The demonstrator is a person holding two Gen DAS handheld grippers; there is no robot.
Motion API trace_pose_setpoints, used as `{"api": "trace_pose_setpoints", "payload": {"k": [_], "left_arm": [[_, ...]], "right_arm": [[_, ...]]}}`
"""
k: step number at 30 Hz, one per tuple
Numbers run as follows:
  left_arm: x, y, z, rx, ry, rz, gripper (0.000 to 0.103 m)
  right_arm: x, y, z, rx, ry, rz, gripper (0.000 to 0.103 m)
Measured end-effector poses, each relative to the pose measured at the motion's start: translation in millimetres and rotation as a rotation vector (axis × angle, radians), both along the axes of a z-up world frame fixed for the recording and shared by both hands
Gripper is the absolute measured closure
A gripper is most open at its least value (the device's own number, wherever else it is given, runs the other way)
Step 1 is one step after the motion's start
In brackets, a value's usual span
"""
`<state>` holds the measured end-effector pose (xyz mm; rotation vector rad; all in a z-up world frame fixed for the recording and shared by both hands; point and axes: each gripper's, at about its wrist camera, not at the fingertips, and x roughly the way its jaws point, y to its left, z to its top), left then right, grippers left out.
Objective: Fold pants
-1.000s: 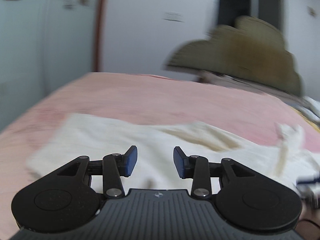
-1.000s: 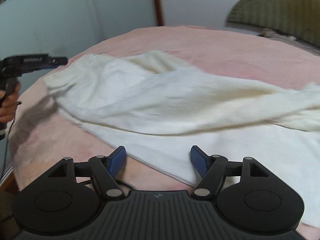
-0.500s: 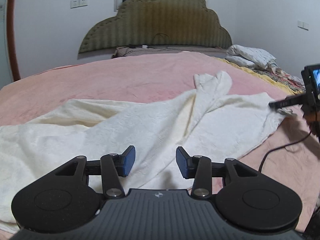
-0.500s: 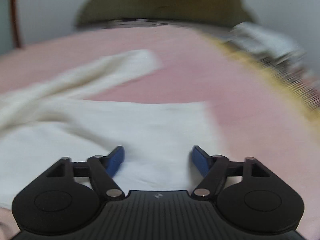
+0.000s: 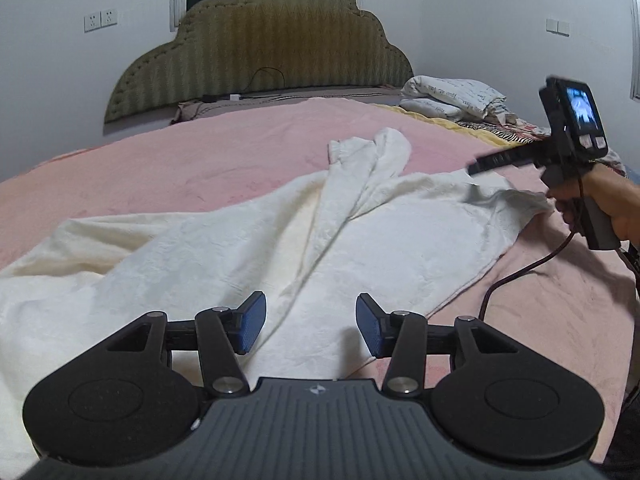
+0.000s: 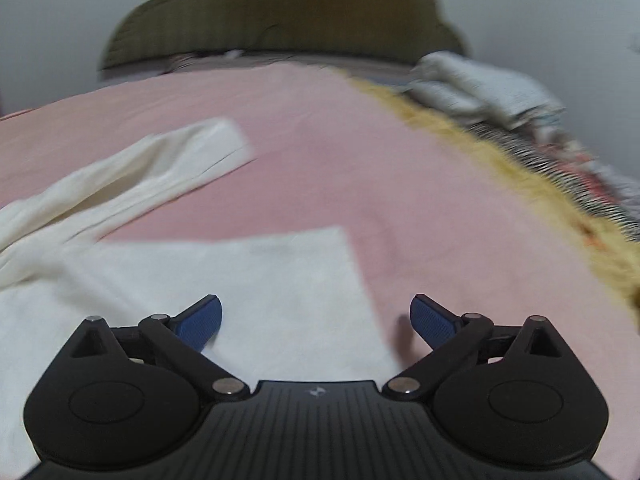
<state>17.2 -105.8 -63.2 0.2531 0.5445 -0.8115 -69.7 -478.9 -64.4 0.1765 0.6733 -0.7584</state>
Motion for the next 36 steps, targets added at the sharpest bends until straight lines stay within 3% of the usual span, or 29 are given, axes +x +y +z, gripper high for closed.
{"api": "trace_pose_setpoints", "payload": {"k": [3, 8, 13, 16, 18, 21, 22, 23, 25, 29, 36], "left_arm": [[11, -9, -11, -0.001, 0.036, 0.022, 0.05], [16, -15, -19, -0.001, 0.029, 0.032, 0.047], [19, -20, -22, 0.007, 0.06, -0.008, 0.025], [19, -22, -24, 0.01, 0.065, -0.019, 0.021], [20, -22, -24, 0.003, 0.072, -0.022, 0.02], [23, -19, -24, -0.021, 0.093, -0.028, 0.018], [25, -18, -24, -0.027, 0.098, -0.03, 0.017], [25, -17, -25, -0.029, 0.1, -0.031, 0.017], [25, -16, -25, -0.029, 0.099, -0.031, 0.017], [25, -16, -25, -0.028, 0.099, -0.03, 0.016], [24, -16, -25, -0.019, 0.09, -0.026, 0.016]], "right_arm": [[22, 19, 18, 0.058, -0.122, 0.119, 0.002], [98, 37, 38, 0.08, -0.164, 0.253, 0.002], [189, 25, 24, 0.143, -0.071, 0.281, 0.002], [230, 16, 5, 0.151, 0.037, 0.255, 0.002], [249, 11, -12, 0.145, 0.122, 0.224, 0.01], [245, 3, -12, 0.181, 0.078, 0.199, 0.032], [242, 2, -9, 0.164, 0.079, 0.186, 0.058], [236, -3, -6, 0.164, 0.069, 0.179, 0.076], [217, -14, -2, 0.21, -0.004, 0.157, 0.091], [168, -35, 13, 0.26, -0.181, 0.101, 0.093], [44, -56, 34, 0.386, -0.471, 0.065, 0.094]]}}
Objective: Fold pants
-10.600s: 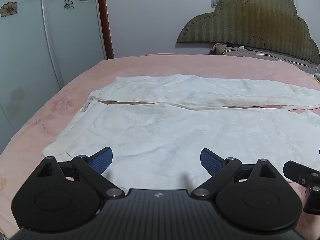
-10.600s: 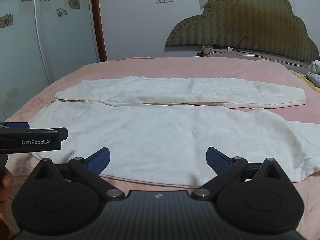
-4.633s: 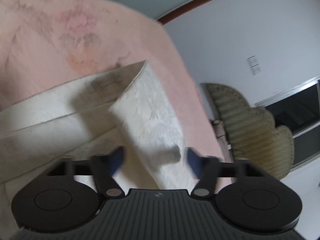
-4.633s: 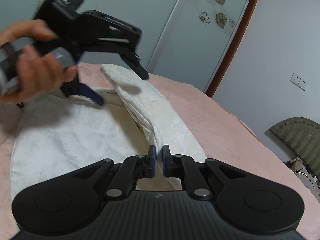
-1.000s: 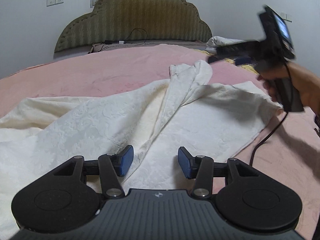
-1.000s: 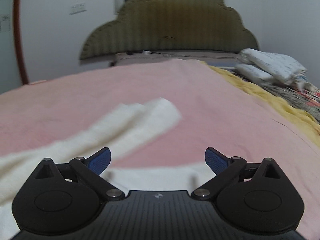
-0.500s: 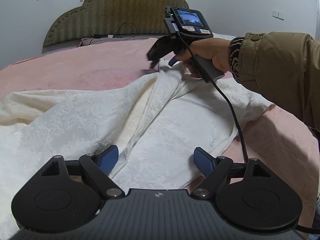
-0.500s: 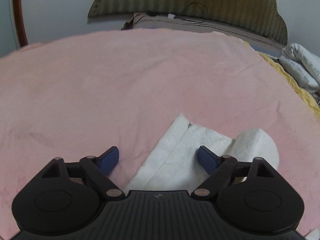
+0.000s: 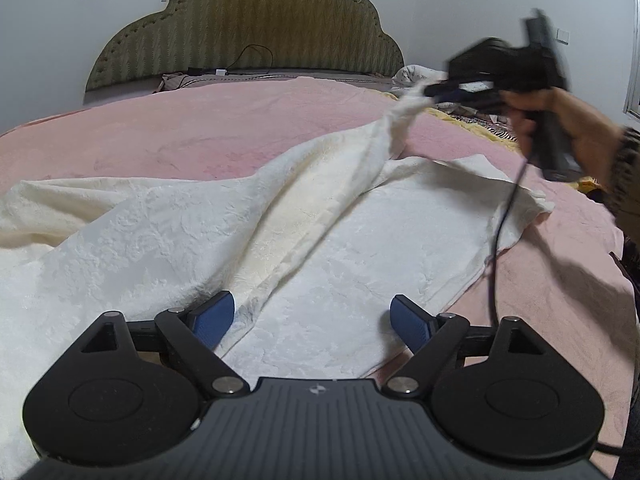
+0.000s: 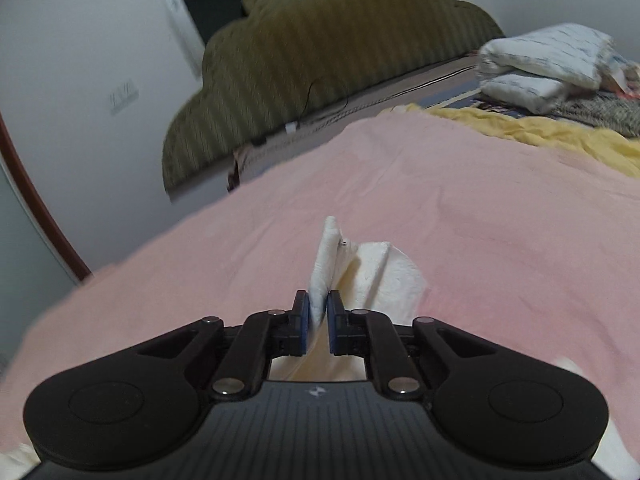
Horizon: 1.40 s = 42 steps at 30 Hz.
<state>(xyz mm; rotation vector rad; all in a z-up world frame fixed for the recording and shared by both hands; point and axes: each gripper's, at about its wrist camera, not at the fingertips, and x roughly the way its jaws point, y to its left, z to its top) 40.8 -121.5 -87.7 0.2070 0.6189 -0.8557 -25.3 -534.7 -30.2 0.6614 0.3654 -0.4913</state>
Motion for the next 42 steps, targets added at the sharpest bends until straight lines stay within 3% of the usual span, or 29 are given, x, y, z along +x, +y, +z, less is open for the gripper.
{"api": "trace_pose_setpoints", "payload": {"k": [5, 8, 11, 15, 21, 23, 26, 31, 34, 36, 37, 38, 39, 42], "left_arm": [[-6, -12, 3, 0.061, -0.063, 0.033, 0.015], [-5, -21, 5, 0.083, -0.075, 0.049, 0.016], [-3, -32, 7, 0.109, -0.088, 0.049, 0.016], [-7, -42, 8, 0.147, -0.127, 0.059, 0.016], [-14, -48, 6, 0.181, -0.199, 0.044, 0.015], [-14, -50, 4, 0.178, -0.202, 0.04, 0.015], [-11, -52, 2, 0.16, -0.174, 0.046, 0.014], [-5, -48, 1, 0.126, -0.117, 0.06, 0.012], [-4, -47, 1, 0.125, -0.11, 0.063, 0.011], [-5, -49, 3, 0.137, -0.118, 0.064, 0.011], [-5, -51, 4, 0.144, -0.12, 0.065, 0.011], [-5, -54, 5, 0.153, -0.122, 0.064, 0.011], [-4, -56, 6, 0.162, -0.127, 0.056, 0.012], [-4, -70, 8, 0.205, -0.185, 0.036, 0.014]], "right_arm": [[-80, -10, -10, 0.132, -0.092, -0.061, 0.094], [-108, -12, -27, 0.187, -0.096, -0.08, 0.094], [-111, -17, -54, 0.273, -0.057, -0.055, 0.093], [-103, -23, -83, 0.423, -0.08, -0.05, 0.092], [-105, -13, -87, 0.545, -0.07, -0.068, 0.088], [-114, -4, -87, 0.543, -0.099, -0.048, 0.065], [-120, -2, -87, 0.56, -0.151, -0.046, 0.043], [-90, -7, -91, 0.548, -0.134, -0.01, 0.04], [-83, -11, -92, 0.547, -0.181, -0.084, 0.04], [-87, -14, -95, 0.516, -0.238, -0.178, 0.043], [-87, -16, -94, 0.489, -0.243, -0.197, 0.052], [-87, -18, -97, 0.477, -0.25, -0.208, 0.081], [-88, -22, -101, 0.5, -0.271, -0.205, 0.095], [-92, -24, -95, 0.504, -0.34, -0.166, 0.099]]}}
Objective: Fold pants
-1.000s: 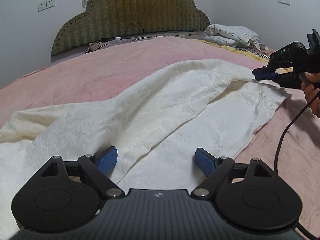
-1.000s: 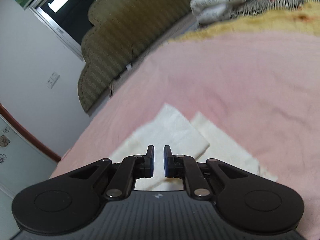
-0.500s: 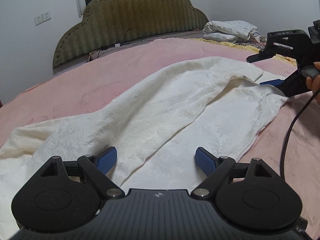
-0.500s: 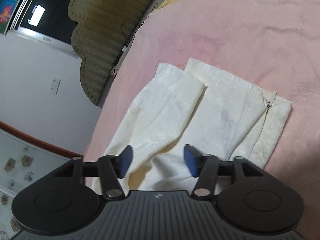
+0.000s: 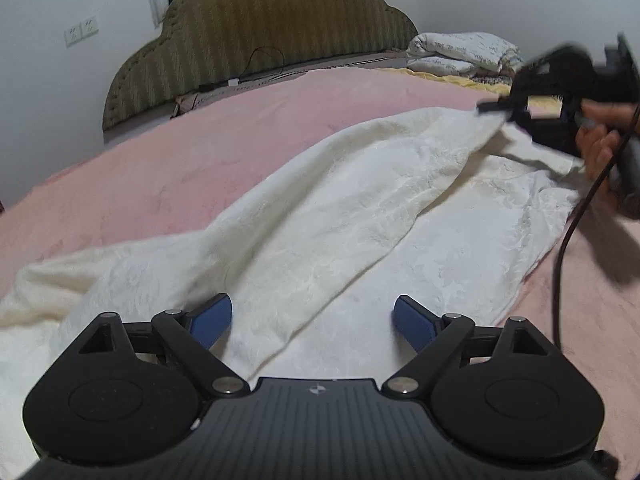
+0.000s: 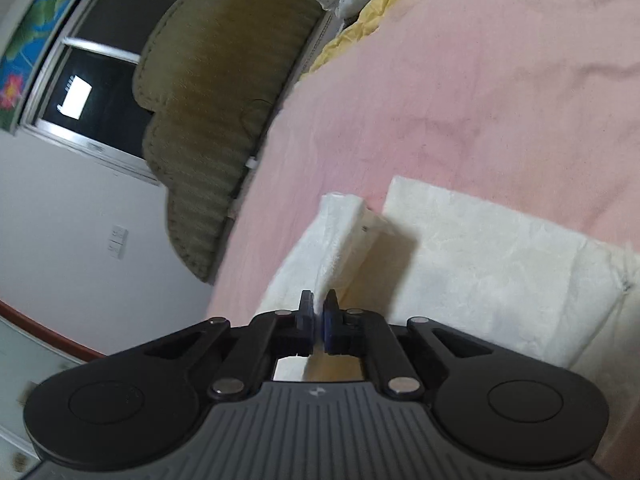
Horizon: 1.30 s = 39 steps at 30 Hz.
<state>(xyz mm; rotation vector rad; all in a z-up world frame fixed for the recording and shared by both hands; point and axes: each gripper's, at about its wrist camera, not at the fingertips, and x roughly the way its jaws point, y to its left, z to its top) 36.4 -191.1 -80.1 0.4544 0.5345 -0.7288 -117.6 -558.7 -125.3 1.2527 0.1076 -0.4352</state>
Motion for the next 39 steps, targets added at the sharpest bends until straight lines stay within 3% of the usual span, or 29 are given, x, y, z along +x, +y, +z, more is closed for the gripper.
{"api": "trace_pose_setpoints", "payload": {"k": [5, 8, 12, 13, 15, 17, 20, 23, 24, 26, 28, 30, 33, 39], "left_arm": [[-9, -23, -7, 0.075, -0.156, -0.037, 0.015], [-14, -29, -10, 0.081, -0.197, -0.044, 0.028], [-10, -20, -7, 0.015, -0.133, -0.034, 0.08], [-6, -15, -4, -0.014, -0.106, -0.03, 0.09], [0, -9, 1, -0.045, -0.07, -0.014, 0.096], [9, -5, 11, -0.072, -0.058, 0.001, 0.096], [19, 10, 41, -0.2, -0.078, 0.066, 0.095], [10, 24, 73, -0.326, -0.163, 0.058, 0.095], [2, 21, 78, -0.31, -0.183, 0.031, 0.095], [-10, 11, 70, -0.214, -0.139, -0.06, 0.094], [-17, 2, 44, -0.13, -0.016, -0.146, 0.091], [-24, -4, 17, -0.063, 0.052, -0.174, 0.091], [-31, -4, 1, -0.032, 0.051, -0.178, 0.091], [-31, 8, 10, -0.046, 0.051, -0.195, 0.091]], "right_arm": [[-13, 8, 42, -0.031, -0.171, 0.05, 0.099], [-19, 12, 73, -0.095, -0.226, 0.085, 0.099], [-19, 15, 91, -0.152, -0.211, 0.106, 0.099], [-19, 14, 89, -0.155, -0.193, 0.101, 0.099], [-18, 8, 81, -0.123, -0.173, 0.095, 0.099], [-7, -1, 76, -0.086, -0.136, 0.107, 0.099], [3, -10, 84, -0.078, -0.125, 0.126, 0.099], [-12, 9, 124, -0.309, -0.21, 0.13, 0.098], [-21, 17, 134, -0.397, -0.233, 0.125, 0.098], [-39, 25, 133, -0.453, -0.195, 0.11, 0.099], [-52, 21, 109, -0.394, -0.044, 0.091, 0.099], [-67, 11, 66, -0.233, 0.114, 0.077, 0.098], [-97, 9, 15, -0.047, 0.142, 0.044, 0.098], [-115, 21, 14, -0.085, 0.161, 0.049, 0.098]]}}
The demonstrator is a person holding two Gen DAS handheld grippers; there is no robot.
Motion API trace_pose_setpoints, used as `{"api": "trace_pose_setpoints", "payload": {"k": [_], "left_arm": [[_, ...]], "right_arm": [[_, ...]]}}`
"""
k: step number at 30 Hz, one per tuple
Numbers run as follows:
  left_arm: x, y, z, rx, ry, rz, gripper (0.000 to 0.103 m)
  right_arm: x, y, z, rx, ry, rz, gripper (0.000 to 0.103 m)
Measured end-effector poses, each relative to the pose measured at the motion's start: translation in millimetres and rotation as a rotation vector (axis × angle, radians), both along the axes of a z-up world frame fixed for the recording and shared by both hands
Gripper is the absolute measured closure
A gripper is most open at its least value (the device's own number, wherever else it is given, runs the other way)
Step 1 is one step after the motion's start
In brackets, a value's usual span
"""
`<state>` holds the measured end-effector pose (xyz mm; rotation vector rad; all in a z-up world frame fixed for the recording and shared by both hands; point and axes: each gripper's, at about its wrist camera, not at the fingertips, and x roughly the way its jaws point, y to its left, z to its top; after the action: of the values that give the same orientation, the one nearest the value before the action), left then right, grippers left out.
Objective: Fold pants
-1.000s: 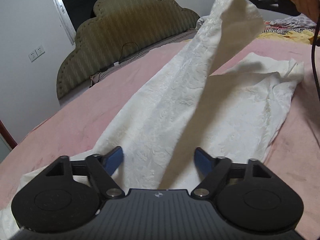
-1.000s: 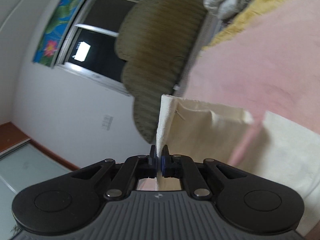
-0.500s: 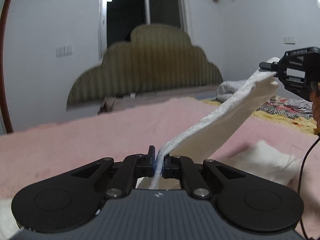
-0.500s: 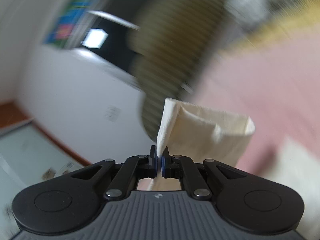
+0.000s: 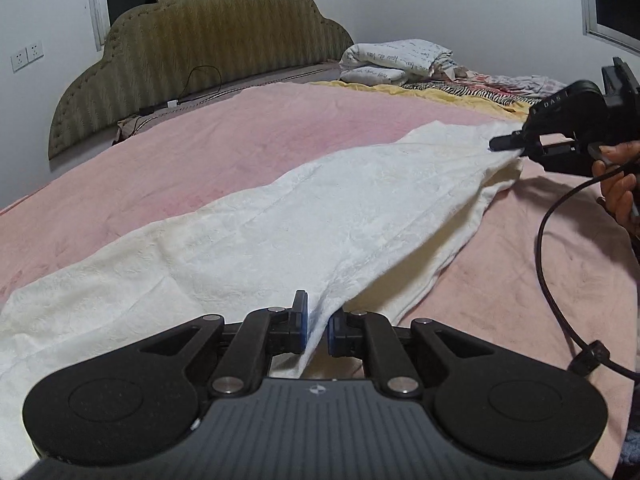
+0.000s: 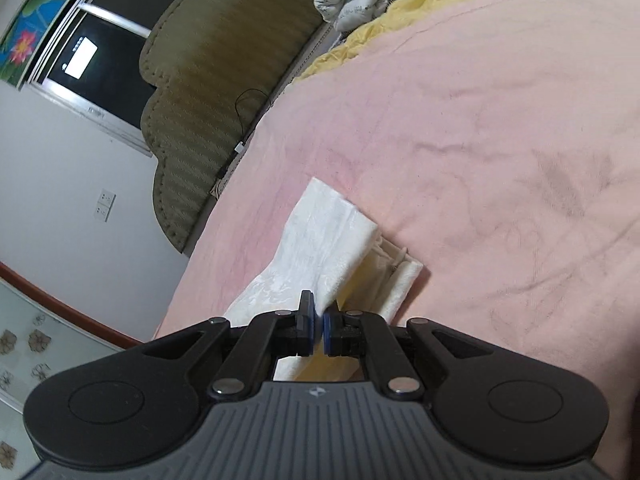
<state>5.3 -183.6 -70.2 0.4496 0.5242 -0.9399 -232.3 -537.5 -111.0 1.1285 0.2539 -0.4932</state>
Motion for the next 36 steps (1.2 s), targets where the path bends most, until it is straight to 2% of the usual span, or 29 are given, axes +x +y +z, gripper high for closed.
{"api": "trace_pose_setpoints", "payload": {"k": [3, 5, 7, 8, 9, 10, 12, 13, 15, 17, 18, 21, 24, 26, 28, 30, 31, 32, 33, 34, 36], "left_arm": [[-8, 4, -2, 0.016, -0.016, -0.018, 0.091], [-8, 5, -7, 0.029, -0.027, -0.031, 0.091], [-5, 5, -7, 0.024, -0.013, -0.024, 0.08], [-5, 9, -5, 0.011, 0.003, -0.022, 0.08], [-3, 11, -3, 0.002, 0.018, -0.017, 0.074], [-2, 14, 1, -0.008, 0.026, -0.003, 0.063], [1, 22, 9, -0.037, 0.036, 0.022, 0.05], [2, 25, 15, -0.049, 0.044, 0.038, 0.047], [5, 31, 30, -0.097, 0.064, 0.061, 0.045], [10, 37, 44, -0.158, 0.077, 0.083, 0.034], [13, 40, 49, -0.185, 0.081, 0.106, 0.027], [27, 45, 53, -0.215, 0.114, 0.168, 0.025], [43, 46, 38, -0.189, 0.16, 0.215, 0.025], [50, 47, 25, -0.143, 0.156, 0.272, 0.025], [52, 47, 15, -0.103, 0.099, 0.324, 0.025], [54, 47, 10, -0.09, 0.062, 0.356, 0.025], [55, 47, 8, -0.093, 0.065, 0.359, 0.025], [56, 47, 6, -0.096, 0.072, 0.36, 0.024], [55, 47, 2, -0.097, 0.078, 0.359, 0.022], [54, 46, 0, -0.094, 0.073, 0.358, 0.019], [47, 45, -5, -0.077, 0.045, 0.353, 0.015]], "right_arm": [[1, 4, 6, -0.042, 0.027, 0.01, 0.098], [-4, 6, -1, -0.05, 0.051, 0.013, 0.097], [-7, 5, -8, -0.022, 0.077, -0.001, 0.094], [-8, 3, -9, 0.003, 0.074, 0.002, 0.094], [-9, 3, -8, 0.013, 0.073, 0.002, 0.094], [-12, 4, -4, 0.002, 0.085, -0.002, 0.093], [-16, 11, 14, -0.087, 0.153, -0.03, 0.09], [-19, 15, 25, -0.153, 0.19, -0.062, 0.085], [-19, 31, 45, -0.324, 0.258, -0.121, 0.084], [-5, 42, 60, -0.454, 0.299, -0.079, 0.083], [9, 46, 64, -0.494, 0.316, -0.003, 0.083], [63, 56, 62, -0.529, 0.347, 0.24, 0.079], [102, 54, 40, -0.52, 0.432, 0.335, 0.079], [107, 47, 26, -0.497, 0.463, 0.309, 0.08], [98, 44, 32, -0.442, 0.421, 0.234, 0.079], [89, 57, 43, -0.475, 0.363, 0.208, 0.078], [87, 64, 47, -0.502, 0.343, 0.228, 0.073], [89, 69, 47, -0.52, 0.353, 0.25, 0.062], [95, 72, 45, -0.536, 0.39, 0.275, 0.054], [99, 75, 39, -0.559, 0.436, 0.293, 0.042], [100, 76, 32, -0.578, 0.482, 0.292, 0.041]]}}
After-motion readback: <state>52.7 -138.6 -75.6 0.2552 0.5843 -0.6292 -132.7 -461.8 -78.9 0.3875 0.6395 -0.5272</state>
